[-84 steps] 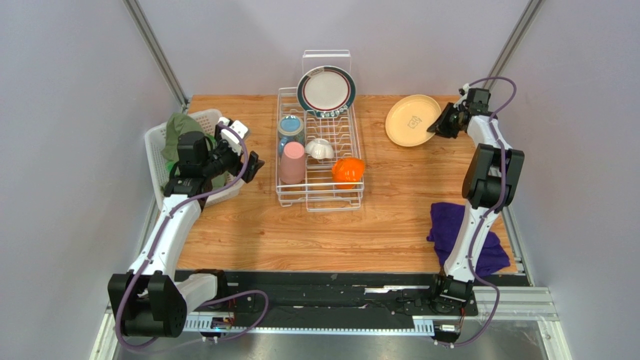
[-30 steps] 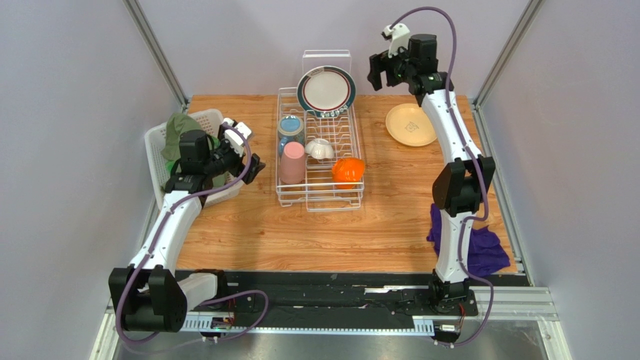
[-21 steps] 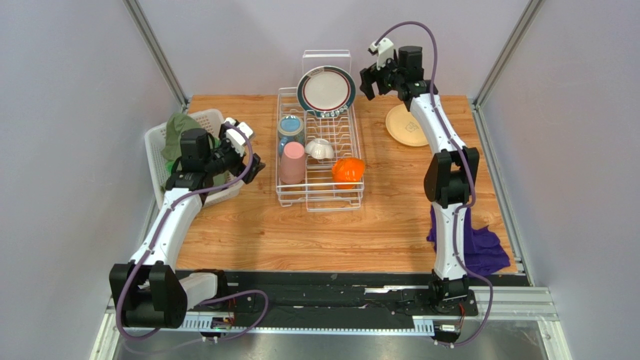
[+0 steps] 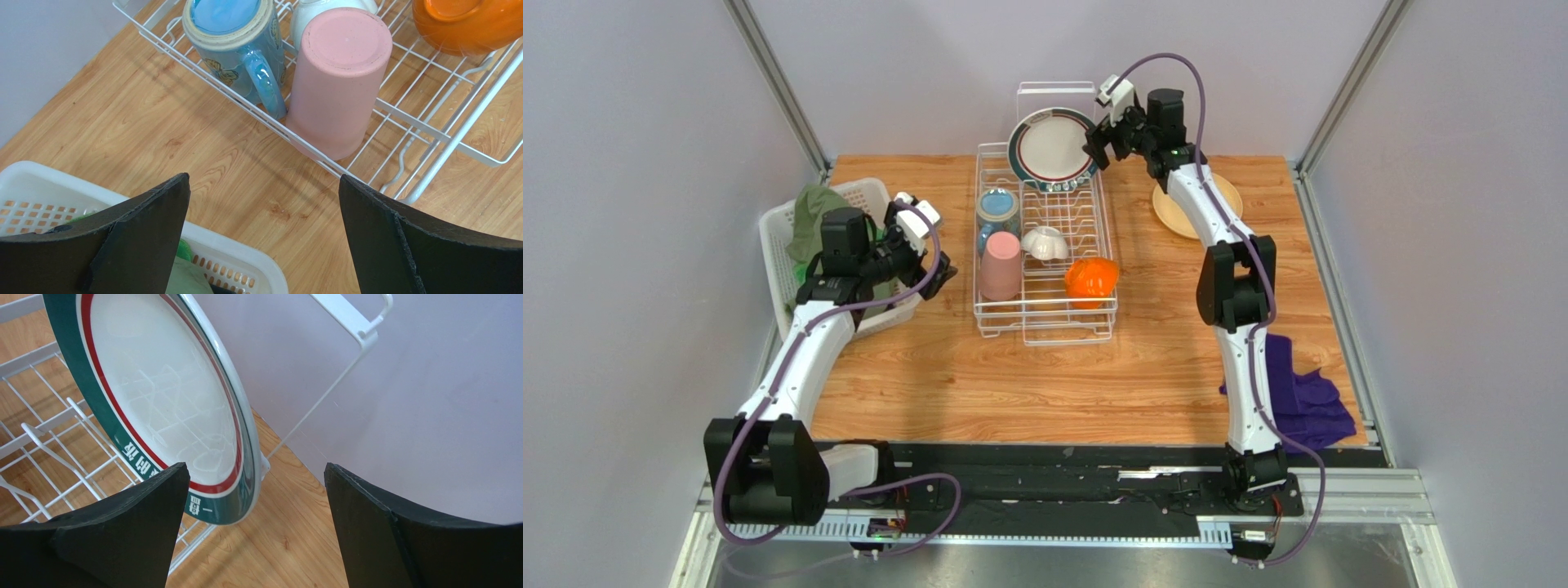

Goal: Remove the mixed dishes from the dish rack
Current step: Pick up the plate from the dish rack.

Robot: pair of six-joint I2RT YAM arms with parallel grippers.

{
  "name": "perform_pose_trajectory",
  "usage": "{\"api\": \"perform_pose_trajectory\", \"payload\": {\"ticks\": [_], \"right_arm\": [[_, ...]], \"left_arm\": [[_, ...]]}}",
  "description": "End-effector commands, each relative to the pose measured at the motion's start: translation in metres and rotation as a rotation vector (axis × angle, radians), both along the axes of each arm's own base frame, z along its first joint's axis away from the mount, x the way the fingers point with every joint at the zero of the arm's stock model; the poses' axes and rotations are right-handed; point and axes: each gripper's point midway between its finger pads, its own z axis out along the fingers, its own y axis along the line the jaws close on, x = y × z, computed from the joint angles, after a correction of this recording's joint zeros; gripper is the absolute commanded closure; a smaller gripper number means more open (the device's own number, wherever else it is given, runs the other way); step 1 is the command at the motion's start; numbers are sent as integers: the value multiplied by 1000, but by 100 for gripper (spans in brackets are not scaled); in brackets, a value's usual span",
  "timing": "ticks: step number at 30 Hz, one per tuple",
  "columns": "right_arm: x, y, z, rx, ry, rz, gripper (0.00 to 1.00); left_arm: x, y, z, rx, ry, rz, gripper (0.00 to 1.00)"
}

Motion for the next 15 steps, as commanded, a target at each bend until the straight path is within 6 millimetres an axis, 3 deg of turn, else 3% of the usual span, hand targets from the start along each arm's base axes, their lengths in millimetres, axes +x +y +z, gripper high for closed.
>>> {"api": "perform_pose_trajectory", "payload": {"ticks": [1, 15], "right_arm": [[8, 17, 32, 36, -127, 46, 13], [4, 49, 28, 69, -171, 129, 30]], "left_arm": [[10, -1, 12, 10, -47, -24, 1], [21, 0, 5, 24, -64, -28, 1]]}}
